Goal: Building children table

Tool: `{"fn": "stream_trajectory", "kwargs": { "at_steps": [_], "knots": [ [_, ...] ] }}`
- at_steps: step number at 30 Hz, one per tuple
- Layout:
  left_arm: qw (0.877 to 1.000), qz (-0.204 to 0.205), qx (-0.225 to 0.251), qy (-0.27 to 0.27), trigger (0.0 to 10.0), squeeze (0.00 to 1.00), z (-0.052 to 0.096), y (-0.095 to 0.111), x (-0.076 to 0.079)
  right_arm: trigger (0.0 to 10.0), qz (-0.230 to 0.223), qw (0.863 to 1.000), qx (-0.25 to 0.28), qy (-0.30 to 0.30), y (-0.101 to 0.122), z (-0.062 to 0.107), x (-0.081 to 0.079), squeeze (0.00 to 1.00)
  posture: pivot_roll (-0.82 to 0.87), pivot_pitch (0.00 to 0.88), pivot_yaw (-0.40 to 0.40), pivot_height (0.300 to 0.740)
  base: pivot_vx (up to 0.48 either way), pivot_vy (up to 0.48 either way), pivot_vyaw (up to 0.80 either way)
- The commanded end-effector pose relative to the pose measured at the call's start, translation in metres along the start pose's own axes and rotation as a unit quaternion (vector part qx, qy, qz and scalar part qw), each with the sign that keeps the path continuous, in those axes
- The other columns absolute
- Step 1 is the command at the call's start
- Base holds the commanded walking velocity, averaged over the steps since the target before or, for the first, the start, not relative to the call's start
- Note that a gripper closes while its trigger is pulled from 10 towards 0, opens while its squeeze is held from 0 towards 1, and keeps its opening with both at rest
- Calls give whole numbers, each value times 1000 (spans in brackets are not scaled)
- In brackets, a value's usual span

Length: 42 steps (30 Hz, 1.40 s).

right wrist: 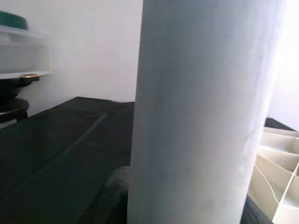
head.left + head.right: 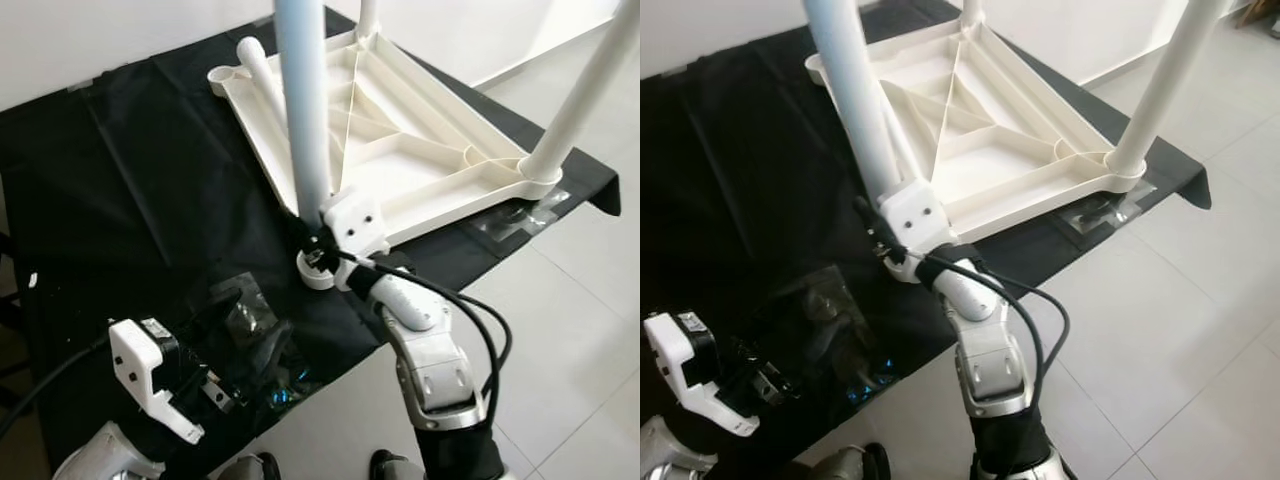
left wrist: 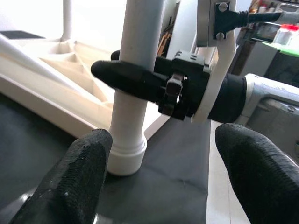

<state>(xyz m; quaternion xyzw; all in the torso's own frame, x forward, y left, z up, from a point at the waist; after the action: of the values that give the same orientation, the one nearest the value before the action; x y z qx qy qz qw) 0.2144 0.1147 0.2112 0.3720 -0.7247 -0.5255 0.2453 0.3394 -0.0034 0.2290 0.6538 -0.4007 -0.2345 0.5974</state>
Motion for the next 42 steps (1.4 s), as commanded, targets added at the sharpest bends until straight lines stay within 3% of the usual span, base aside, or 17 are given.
{"fn": "stream_trajectory", "kwargs": {
  "at_steps": [1,2,3,4,5,8,9,12,17,18,20,25,28,34,35,36,42],
  "knots": [
    [1000,2,-4,3,10000,0,3,-3,0,7569,-6,996,-84,-5,-40,0,-3,0,22,232,7,740,0,0,0],
    [1000,1,-4,5,10000,0,3,-3,-1,7569,-9,996,-88,-3,-39,-1,-4,0,22,232,7,740,0,0,0],
    [1000,1,-4,6,10000,0,3,-2,-1,10000,-22,996,-79,19,-34,-4,-7,0,25,235,12,740,0,0,0],
    [1000,1,-4,6,10000,0,3,-2,-1,10000,-22,996,-79,19,-34,-4,-7,0,25,235,12,740,0,0,0],
    [1000,0,-3,6,10000,0,3,-2,-1,10000,-31,996,-73,28,-28,-5,-10,949,25,235,12,740,0,0,0],
    [1000,2,-3,4,10000,0,3,-2,0,10000,-51,994,-36,93,-7,-13,-12,1000,26,245,10,740,0,0,0],
    [1000,3,-3,3,10000,0,3,-1,0,10000,-44,986,-11,160,11,-15,-13,1000,26,249,8,740,0,0,0],
    [1000,4,-3,3,10000,0,3,-1,1,10000,-34,983,-6,182,15,-14,-13,1000,30,251,7,740,0,0,0],
    [1000,3,-3,4,10000,0,4,0,2,10000,9,959,6,283,27,-14,-8,1000,43,264,1,740,0,0,0],
    [1000,3,-3,4,10000,0,5,1,3,10000,29,946,3,323,29,-15,-3,0,52,269,1,740,0,0,0],
    [1000,2,-4,4,10000,0,6,2,5,10000,48,930,-7,365,31,-18,7,0,58,273,-1,740,0,0,0],
    [1000,3,-4,4,10000,0,7,2,6,10000,46,926,-13,375,35,-25,15,0,61,280,-1,740,0,0,0],
    [1000,5,-6,5,10000,0,9,4,8,10000,-4,914,4,405,54,-36,22,0,73,291,0,740,0,0,0],
    [1000,8,-7,7,10000,0,10,5,9,9412,-21,901,-12,433,51,-35,21,0,78,299,-3,740,0,0,0],
    [1000,10,-8,7,10000,0,10,5,9,706,-26,897,-20,441,49,-35,20,0,78,301,-3,740,0,0,0],
    [1000,11,-8,8,10000,0,11,5,9,0,-28,894,-24,448,47,-35,20,0,79,303,-4,740,0,0,0],
    [1000,11,-9,11,10000,0,11,6,9,0,-36,893,-15,449,48,-38,22,0,79,304,-5,740,0,0,0]
  ]
}}
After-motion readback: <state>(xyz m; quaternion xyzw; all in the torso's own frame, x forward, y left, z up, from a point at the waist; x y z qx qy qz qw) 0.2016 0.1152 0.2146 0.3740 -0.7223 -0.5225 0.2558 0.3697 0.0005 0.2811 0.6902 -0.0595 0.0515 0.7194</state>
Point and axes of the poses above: a point about 5 cm out from each wrist's last joint towards the gripper, its own z axis pointing back from the gripper into the wrist, its own y axis along the axis of the wrist's last joint, x = y × z, the point moved 6 cm from there along -z, pointing out of the wrist towards the gripper, and after that the axes turned 6 degrees about -z, right-handed, at the moved point
